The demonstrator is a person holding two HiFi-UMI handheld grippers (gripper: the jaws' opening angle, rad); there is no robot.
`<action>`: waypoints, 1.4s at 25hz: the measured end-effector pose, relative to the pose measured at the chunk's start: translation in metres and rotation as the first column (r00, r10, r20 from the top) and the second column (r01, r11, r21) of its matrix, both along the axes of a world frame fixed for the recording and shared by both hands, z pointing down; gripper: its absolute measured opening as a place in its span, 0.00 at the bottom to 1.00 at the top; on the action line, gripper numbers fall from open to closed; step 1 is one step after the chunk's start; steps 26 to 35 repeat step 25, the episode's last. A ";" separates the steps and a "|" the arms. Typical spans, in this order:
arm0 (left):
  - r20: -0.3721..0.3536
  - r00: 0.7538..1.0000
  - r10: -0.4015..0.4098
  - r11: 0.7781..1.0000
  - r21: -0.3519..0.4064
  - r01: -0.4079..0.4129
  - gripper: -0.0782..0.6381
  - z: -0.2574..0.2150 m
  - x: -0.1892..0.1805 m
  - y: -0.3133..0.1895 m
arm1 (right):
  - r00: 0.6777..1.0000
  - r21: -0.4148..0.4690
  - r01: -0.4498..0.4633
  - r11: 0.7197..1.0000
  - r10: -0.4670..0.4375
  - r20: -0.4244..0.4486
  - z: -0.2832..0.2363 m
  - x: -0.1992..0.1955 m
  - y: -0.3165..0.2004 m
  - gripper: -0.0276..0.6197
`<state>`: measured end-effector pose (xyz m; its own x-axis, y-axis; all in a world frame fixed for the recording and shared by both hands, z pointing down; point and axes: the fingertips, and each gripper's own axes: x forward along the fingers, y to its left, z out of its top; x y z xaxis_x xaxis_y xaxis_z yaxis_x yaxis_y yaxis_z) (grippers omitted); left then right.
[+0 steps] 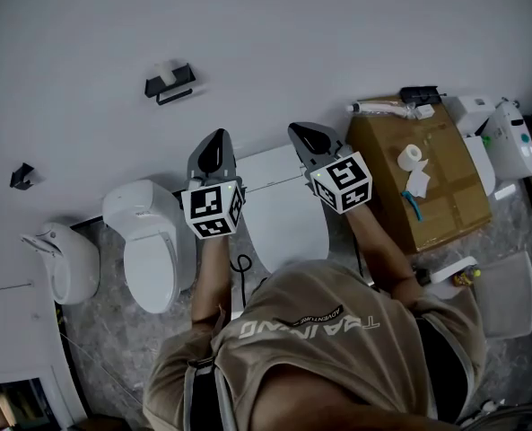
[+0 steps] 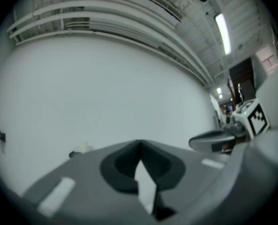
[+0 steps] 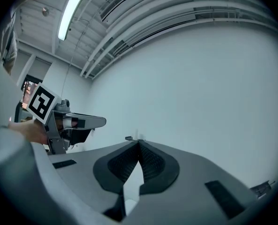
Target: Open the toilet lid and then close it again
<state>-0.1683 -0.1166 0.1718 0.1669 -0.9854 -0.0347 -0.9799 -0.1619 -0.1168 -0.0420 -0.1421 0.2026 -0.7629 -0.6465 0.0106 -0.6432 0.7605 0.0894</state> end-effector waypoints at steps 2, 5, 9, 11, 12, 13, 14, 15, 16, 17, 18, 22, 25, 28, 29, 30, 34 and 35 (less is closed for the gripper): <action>0.001 1.000 0.001 1.000 -0.014 -0.001 0.12 0.006 0.001 0.001 | 1.000 -0.003 0.008 1.000 -0.008 -0.004 0.005 -0.001 0.003 0.06; -0.005 1.000 0.005 1.000 -0.030 -0.006 0.12 0.012 0.004 0.001 | 1.000 0.002 0.012 1.000 -0.012 -0.016 0.006 0.000 0.005 0.06; -0.002 1.000 0.011 0.999 -0.045 -0.011 0.12 0.016 0.010 0.006 | 1.000 -0.004 0.023 1.000 -0.023 -0.018 0.007 0.005 0.010 0.06; 0.000 1.000 0.014 0.999 -0.051 -0.014 0.12 0.018 0.014 0.009 | 0.999 -0.006 0.035 0.999 -0.035 -0.006 0.006 0.007 0.014 0.06; -0.002 1.000 0.015 0.998 -0.054 -0.015 0.12 0.019 0.016 0.010 | 0.999 -0.007 0.040 0.999 -0.040 -0.001 0.007 0.008 0.016 0.06; -0.004 1.000 0.016 0.998 -0.058 -0.016 0.12 0.021 0.018 0.011 | 0.999 -0.006 0.042 0.999 -0.042 0.000 0.008 0.009 0.018 0.06; -0.007 1.000 0.018 0.998 -0.061 -0.018 0.12 0.023 0.020 0.013 | 0.999 -0.004 0.044 0.999 -0.044 -0.002 0.009 0.010 0.019 0.06; -0.008 1.000 0.019 0.998 -0.065 -0.020 0.12 0.025 0.022 0.014 | 0.999 -0.001 0.044 0.999 -0.044 -0.008 0.010 0.011 0.021 0.06; -0.009 1.000 0.020 0.997 -0.070 -0.021 0.12 0.028 0.024 0.016 | 0.999 -0.003 0.044 0.999 -0.044 -0.013 0.013 0.011 0.023 0.06; -0.009 1.000 0.022 0.997 -0.078 -0.022 0.12 0.030 0.025 0.018 | 0.999 -0.009 0.045 0.999 -0.045 -0.017 0.015 0.011 0.025 0.06; -0.008 1.000 0.023 0.996 -0.084 -0.023 0.12 0.032 0.026 0.021 | 0.999 -0.017 0.047 0.999 -0.048 -0.017 0.018 0.011 0.027 0.06; -0.011 1.000 0.020 0.996 -0.091 -0.021 0.12 0.036 0.025 0.025 | 0.998 -0.017 0.058 0.998 -0.059 -0.013 0.019 0.008 0.032 0.06; -0.027 0.999 0.017 0.995 -0.099 -0.020 0.12 0.041 0.024 0.026 | 0.998 0.003 0.062 0.998 -0.062 -0.016 0.017 0.007 0.034 0.06; -0.027 0.999 0.017 0.995 -0.099 -0.020 0.12 0.041 0.024 0.026 | 0.998 0.003 0.062 0.998 -0.062 -0.016 0.017 0.007 0.034 0.06; -0.027 0.999 0.017 0.995 -0.099 -0.020 0.12 0.041 0.024 0.026 | 0.998 0.003 0.062 0.998 -0.062 -0.016 0.017 0.007 0.034 0.06; -0.027 0.999 0.017 0.995 -0.099 -0.020 0.12 0.041 0.024 0.026 | 0.998 0.003 0.062 0.998 -0.062 -0.016 0.017 0.007 0.034 0.06; -0.027 0.999 0.017 0.995 -0.099 -0.020 0.12 0.041 0.024 0.026 | 0.998 0.003 0.062 0.998 -0.062 -0.016 0.017 0.007 0.034 0.06; -0.027 0.999 0.017 0.995 -0.099 -0.020 0.12 0.041 0.024 0.026 | 0.998 0.003 0.062 0.998 -0.062 -0.016 0.017 0.007 0.034 0.06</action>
